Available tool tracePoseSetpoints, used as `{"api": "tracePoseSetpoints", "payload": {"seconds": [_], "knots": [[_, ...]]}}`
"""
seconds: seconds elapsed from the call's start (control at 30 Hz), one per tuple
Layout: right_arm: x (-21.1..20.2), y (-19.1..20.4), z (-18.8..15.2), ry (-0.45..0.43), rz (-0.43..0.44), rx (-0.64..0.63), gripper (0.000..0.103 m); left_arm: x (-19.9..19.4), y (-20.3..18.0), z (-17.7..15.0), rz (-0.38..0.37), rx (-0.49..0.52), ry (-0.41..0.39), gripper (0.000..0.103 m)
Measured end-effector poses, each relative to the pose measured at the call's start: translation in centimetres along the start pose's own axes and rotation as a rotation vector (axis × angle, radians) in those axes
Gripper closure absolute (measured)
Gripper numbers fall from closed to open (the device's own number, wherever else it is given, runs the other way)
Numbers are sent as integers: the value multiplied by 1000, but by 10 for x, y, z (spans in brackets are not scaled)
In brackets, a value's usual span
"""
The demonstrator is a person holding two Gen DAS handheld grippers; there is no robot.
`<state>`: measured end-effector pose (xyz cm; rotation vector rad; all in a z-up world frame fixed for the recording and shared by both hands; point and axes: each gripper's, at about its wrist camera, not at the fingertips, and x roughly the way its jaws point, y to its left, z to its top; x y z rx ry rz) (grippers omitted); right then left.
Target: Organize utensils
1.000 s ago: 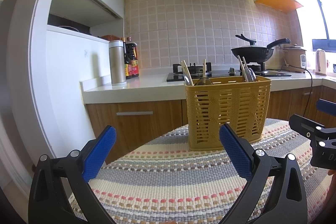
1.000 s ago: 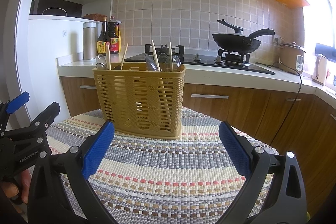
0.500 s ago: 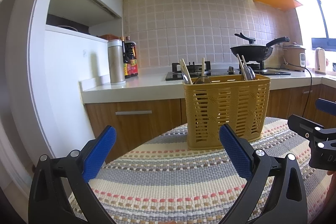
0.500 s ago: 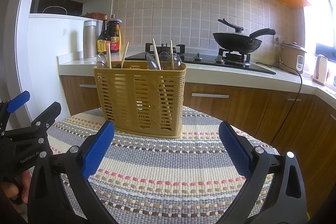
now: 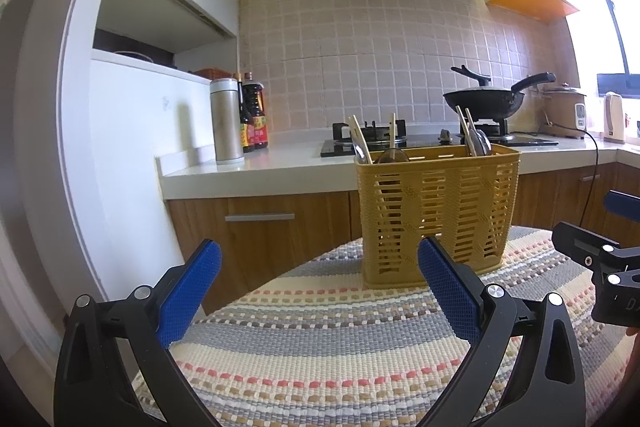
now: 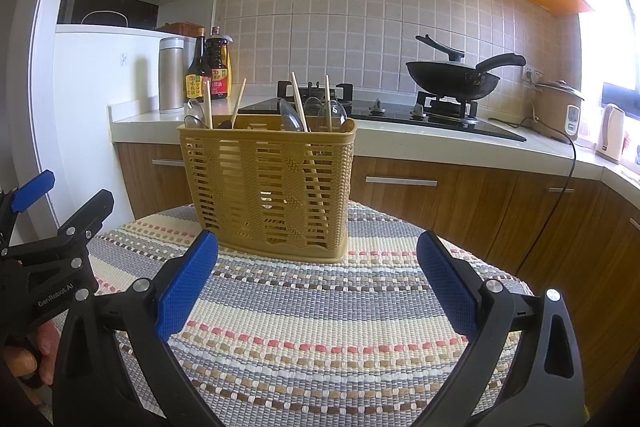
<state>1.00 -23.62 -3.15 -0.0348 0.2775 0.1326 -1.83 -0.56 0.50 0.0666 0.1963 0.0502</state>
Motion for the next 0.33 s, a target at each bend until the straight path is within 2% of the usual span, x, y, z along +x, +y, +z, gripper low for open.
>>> {"api": "tracePoseSetpoints", "payload": {"seconds": [0.33], "knots": [[1, -3, -1, 4, -2, 11, 8, 8, 15, 1, -21, -74, 56, 7]]}}
